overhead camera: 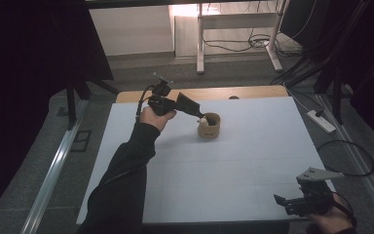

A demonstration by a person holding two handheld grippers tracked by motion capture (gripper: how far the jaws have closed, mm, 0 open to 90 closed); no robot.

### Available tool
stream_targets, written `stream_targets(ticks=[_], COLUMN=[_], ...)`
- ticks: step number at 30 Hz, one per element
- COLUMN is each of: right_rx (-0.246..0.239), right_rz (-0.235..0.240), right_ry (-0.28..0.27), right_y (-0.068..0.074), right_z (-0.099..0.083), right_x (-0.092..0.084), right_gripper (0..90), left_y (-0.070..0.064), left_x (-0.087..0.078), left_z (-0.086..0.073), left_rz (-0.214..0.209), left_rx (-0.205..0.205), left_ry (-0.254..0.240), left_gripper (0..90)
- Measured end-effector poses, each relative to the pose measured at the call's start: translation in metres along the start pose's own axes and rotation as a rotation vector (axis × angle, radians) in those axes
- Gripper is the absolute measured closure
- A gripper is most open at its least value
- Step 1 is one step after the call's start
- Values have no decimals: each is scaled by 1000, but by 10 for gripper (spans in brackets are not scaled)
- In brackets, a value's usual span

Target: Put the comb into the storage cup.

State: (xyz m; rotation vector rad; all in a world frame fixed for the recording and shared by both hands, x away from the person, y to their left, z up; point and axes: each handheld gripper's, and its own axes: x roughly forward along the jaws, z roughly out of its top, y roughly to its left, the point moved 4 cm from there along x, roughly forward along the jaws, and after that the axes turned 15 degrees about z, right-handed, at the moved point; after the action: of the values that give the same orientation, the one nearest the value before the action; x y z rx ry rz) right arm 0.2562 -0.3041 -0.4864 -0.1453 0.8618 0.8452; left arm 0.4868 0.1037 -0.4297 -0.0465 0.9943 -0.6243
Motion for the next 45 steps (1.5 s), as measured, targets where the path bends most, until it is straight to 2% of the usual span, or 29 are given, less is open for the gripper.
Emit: stream_targets(ticks=[18,34,39,45], right_rx=[0,-1,0,2], right_rz=[4,5,6,6], right_ry=[13,19,19,18], right_y=[0,0,0,0], right_z=[0,0,0,-1], right_x=[1,2,2,1], right_gripper=[0,3,4,4], left_y=[1,-2,-3,-5], left_x=[4,10,14,13], left_z=[-1,0,0,1], left_rz=[-15,0,2,26], left_rx=[-20,-17,-7,10], left_ry=[-11,-43,-46,-60], left_gripper=[826,815,772,692])
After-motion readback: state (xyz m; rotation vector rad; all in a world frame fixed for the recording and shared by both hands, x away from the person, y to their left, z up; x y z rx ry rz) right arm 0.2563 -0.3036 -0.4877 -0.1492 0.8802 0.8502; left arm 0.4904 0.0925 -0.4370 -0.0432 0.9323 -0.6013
